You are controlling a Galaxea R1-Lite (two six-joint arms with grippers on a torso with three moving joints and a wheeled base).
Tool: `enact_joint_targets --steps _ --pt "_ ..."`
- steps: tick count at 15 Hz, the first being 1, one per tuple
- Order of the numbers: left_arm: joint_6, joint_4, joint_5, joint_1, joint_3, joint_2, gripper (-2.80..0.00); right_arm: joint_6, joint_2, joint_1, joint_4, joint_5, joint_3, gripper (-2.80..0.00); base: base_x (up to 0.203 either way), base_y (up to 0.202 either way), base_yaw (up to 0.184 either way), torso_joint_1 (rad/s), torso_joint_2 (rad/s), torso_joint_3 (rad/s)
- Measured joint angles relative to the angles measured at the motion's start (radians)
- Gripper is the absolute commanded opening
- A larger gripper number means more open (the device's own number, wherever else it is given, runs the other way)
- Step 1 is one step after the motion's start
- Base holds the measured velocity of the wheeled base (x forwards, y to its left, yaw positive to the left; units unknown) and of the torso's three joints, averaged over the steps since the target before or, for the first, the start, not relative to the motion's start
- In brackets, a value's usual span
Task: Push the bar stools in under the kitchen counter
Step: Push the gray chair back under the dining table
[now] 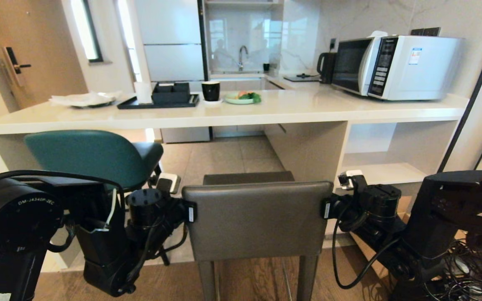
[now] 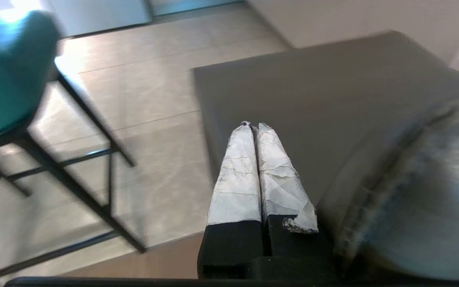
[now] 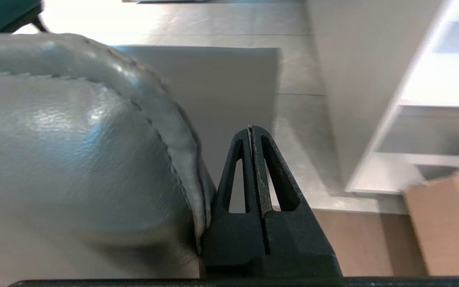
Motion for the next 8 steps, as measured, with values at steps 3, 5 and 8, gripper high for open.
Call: enact_joint_targets --steps 3,5,8 --pt "0.001 -0.002 0.004 0.001 0.006 -0.003 -2.8 -0.001 0.003 0.012 -0.001 -0.001 -0.014 -2.8 0.0 0.0 0.0 0.0 0.0 0.0" --pt "0.001 -0.002 0.002 0.001 0.008 -0.004 -2.8 -0.001 0.004 0.015 0.0 -0.001 -0.016 -2.8 0.0 0.0 0.0 0.0 0.0 0.0" --pt "0.003 -0.002 0.004 -0.006 0.008 -0.003 -2.8 0.0 0.009 0.015 -0.003 -0.001 -0.018 -2.8 0.0 0.0 0.0 0.0 0.0 0.0"
